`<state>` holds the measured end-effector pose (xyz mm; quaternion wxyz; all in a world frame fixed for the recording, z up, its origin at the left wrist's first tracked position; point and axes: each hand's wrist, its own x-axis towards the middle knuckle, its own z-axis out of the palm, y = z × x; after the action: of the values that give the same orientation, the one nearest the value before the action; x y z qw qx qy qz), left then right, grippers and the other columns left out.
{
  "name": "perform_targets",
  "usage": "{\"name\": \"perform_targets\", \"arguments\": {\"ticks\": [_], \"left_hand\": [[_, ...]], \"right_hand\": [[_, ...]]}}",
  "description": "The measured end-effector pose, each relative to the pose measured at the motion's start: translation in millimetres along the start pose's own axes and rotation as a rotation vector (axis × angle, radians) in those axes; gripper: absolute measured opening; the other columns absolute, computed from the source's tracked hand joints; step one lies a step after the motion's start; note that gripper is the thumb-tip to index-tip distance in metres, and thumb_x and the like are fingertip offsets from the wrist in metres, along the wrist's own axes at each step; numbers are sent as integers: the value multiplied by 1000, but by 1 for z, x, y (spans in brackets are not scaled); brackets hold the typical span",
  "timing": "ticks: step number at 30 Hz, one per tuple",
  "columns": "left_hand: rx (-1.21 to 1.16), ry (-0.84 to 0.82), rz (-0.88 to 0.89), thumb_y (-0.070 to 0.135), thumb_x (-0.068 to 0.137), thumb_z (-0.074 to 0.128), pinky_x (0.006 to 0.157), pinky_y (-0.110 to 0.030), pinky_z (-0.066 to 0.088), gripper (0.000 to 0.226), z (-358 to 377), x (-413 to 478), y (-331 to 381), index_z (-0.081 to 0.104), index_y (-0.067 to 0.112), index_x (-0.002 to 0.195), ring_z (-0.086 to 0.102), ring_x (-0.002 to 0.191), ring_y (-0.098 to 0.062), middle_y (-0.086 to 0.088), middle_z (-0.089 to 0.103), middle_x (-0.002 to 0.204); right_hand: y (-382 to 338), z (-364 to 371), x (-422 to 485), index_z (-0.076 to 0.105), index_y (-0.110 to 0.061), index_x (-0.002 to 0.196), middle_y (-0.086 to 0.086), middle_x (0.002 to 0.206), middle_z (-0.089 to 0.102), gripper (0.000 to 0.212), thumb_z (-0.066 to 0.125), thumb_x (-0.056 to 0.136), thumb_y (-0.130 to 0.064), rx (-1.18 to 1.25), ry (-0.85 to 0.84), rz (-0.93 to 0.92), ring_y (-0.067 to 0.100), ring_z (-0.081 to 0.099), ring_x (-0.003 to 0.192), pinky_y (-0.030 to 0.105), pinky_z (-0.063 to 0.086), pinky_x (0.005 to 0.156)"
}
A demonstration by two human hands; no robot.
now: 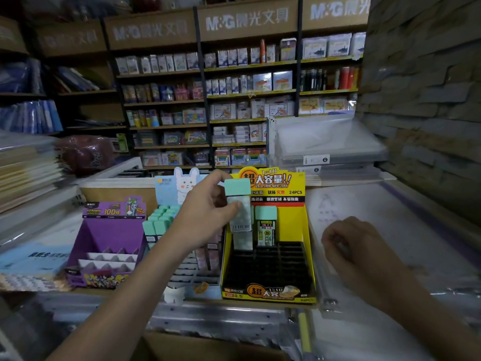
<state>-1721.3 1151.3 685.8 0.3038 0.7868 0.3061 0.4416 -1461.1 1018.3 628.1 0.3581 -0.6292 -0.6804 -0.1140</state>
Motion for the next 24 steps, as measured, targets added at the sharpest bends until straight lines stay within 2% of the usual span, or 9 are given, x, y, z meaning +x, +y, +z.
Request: {"name": "perform_targets", "arguments": {"ticks": [3, 9, 11, 13, 15, 18, 21, 24], "left_hand": [[101, -67, 38, 10, 94, 70, 68, -51, 52, 25, 0, 5, -5, 55, 26, 107, 57, 67, -28, -8, 70, 82], [290, -108, 49, 14, 91, 74, 76, -47, 55, 14, 0, 9, -13, 66, 23, 98, 64, 80, -25, -4, 66, 90], [353, -118, 57, 17, 91, 75, 74, -37, 53, 13, 1, 10, -16, 67, 24, 98, 61, 80, -17, 1, 63, 91], [379, -132, 57, 18, 92, 74, 67, -21, 47, 13, 0, 9, -19, 66, 27, 99, 58, 73, -6, 9, 61, 85], [376, -156, 55, 18, 93, 73, 62, -13, 43, 15, -1, 9, -19, 67, 28, 102, 57, 68, -3, 12, 63, 82], [364, -208, 54, 17, 95, 70, 63, -14, 43, 20, -6, 9, -17, 66, 29, 111, 57, 68, -5, 12, 65, 94], [355, -234, 50, 14, 97, 68, 64, -11, 42, 20, -9, 7, -15, 66, 27, 112, 60, 71, 3, 21, 63, 86], [352, -244, 45, 15, 98, 66, 68, -17, 46, 16, -12, 6, -14, 66, 25, 110, 64, 80, 1, 19, 65, 88]], "right_hand": [[2, 2, -3, 56, -28, 79, -16, 78, 50, 20, 66, 85, -12, 19, 13, 15, 10, 49, 76, 34, 45, 68], [1, 2, -7, 57, -28, 82, -17, 82, 51, 11, 61, 88, -19, 46, 14, 51, 9, 47, 81, 27, 41, 68], [1, 2, -7, 56, -28, 83, -17, 82, 50, 11, 60, 88, -20, 48, 7, 57, 9, 47, 82, 29, 42, 68], [1, 2, -7, 55, -28, 83, -17, 83, 50, 11, 60, 89, -20, 44, 5, 55, 9, 47, 82, 31, 43, 68], [0, 1, -7, 55, -29, 83, -17, 83, 50, 10, 59, 89, -21, 48, 5, 62, 7, 47, 83, 29, 43, 68], [-1, 1, -8, 56, -28, 83, -16, 83, 51, 10, 60, 88, -21, 46, 0, 61, 8, 47, 83, 27, 42, 68], [-1, 1, -8, 56, -28, 83, -16, 83, 50, 9, 59, 88, -22, 40, -8, 60, 6, 47, 83, 22, 40, 67], [-1, 0, -8, 56, -28, 83, -16, 83, 50, 9, 58, 88, -22, 40, -6, 63, 7, 47, 83, 25, 41, 67]]}}
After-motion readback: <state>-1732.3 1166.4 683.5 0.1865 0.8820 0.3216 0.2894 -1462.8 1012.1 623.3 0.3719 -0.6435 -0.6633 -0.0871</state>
